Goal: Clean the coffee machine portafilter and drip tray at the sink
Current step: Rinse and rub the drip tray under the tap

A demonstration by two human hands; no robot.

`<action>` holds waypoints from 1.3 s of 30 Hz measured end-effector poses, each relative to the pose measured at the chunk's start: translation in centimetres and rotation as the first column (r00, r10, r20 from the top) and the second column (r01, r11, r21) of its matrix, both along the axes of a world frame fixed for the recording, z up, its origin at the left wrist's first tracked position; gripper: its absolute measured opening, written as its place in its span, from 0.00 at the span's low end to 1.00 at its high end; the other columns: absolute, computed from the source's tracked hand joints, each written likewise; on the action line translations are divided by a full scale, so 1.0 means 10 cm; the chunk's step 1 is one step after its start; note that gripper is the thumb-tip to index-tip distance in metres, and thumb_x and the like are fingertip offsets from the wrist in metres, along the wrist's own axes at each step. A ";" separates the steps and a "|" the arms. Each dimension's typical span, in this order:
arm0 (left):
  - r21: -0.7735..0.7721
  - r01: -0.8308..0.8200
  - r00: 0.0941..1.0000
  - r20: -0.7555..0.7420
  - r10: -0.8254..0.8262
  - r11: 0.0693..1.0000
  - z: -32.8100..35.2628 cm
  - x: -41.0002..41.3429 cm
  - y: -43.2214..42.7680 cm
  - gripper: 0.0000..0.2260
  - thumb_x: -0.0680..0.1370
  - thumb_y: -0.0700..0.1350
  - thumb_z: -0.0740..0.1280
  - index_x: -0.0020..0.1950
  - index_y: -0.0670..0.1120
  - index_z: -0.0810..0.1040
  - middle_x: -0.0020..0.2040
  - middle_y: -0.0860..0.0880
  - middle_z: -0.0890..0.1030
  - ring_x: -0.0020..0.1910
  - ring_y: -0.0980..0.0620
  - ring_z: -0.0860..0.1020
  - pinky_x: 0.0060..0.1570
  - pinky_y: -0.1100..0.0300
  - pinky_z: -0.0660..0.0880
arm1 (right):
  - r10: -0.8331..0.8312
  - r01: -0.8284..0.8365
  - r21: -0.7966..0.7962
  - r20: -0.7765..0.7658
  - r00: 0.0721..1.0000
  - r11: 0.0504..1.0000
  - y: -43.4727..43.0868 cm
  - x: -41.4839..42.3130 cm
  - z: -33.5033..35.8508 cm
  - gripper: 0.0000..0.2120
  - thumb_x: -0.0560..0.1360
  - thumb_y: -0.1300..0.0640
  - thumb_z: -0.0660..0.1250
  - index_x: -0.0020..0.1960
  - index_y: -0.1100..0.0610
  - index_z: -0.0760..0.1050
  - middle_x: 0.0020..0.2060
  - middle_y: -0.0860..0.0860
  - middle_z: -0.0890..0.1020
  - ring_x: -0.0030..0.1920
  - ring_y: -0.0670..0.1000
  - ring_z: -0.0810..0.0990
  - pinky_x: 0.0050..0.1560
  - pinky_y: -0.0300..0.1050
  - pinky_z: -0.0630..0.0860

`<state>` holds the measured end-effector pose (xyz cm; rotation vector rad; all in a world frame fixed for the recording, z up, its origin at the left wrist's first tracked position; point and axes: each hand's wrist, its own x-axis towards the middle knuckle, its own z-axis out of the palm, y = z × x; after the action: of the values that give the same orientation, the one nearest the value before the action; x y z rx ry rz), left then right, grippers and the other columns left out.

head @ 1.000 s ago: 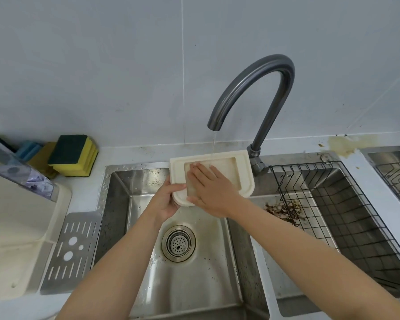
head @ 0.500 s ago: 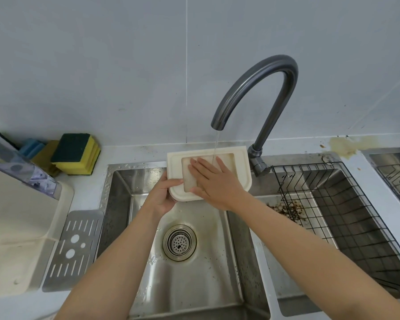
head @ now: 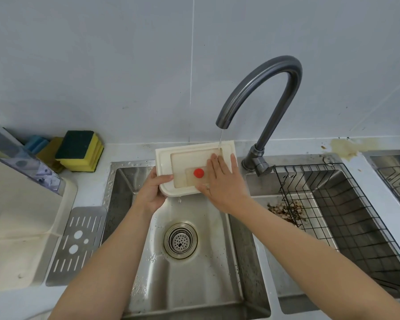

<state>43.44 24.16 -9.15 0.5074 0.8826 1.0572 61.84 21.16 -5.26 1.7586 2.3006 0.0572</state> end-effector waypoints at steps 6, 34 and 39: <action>0.042 0.004 1.000 -0.002 -0.004 0.999 0.00 -0.02 -0.02 0.19 0.72 0.26 0.58 0.52 0.47 0.75 0.45 0.48 0.83 0.48 0.47 0.79 0.39 0.54 0.81 | -0.032 0.026 -0.054 -0.113 0.993 0.998 -0.16 -0.08 -0.02 0.33 0.79 0.40 0.43 0.73 0.64 0.55 0.72 0.59 0.63 0.73 0.55 0.59 0.73 0.57 0.37; -0.043 0.062 0.998 0.024 -0.061 0.997 0.17 0.24 0.07 0.26 0.63 0.22 0.49 0.50 0.46 0.73 0.48 0.43 0.80 0.49 0.42 0.76 0.49 0.47 0.72 | 0.273 -0.273 0.020 -0.135 0.952 0.962 -0.02 -0.06 -0.02 0.32 0.77 0.37 0.46 0.76 0.51 0.49 0.76 0.47 0.46 0.76 0.52 0.39 0.66 0.62 0.26; -0.023 0.089 0.996 0.029 -0.088 0.996 0.14 0.24 0.05 0.27 0.63 0.22 0.49 0.49 0.46 0.75 0.42 0.46 0.83 0.46 0.44 0.78 0.47 0.49 0.75 | 0.336 -0.353 -0.063 -0.190 0.922 0.933 0.09 0.12 0.07 0.24 0.77 0.39 0.51 0.72 0.44 0.60 0.76 0.47 0.48 0.76 0.48 0.40 0.66 0.59 0.25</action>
<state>45.86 24.61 -7.75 0.5061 0.8397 0.9697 63.08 22.08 -4.60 1.3406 2.6685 -0.1520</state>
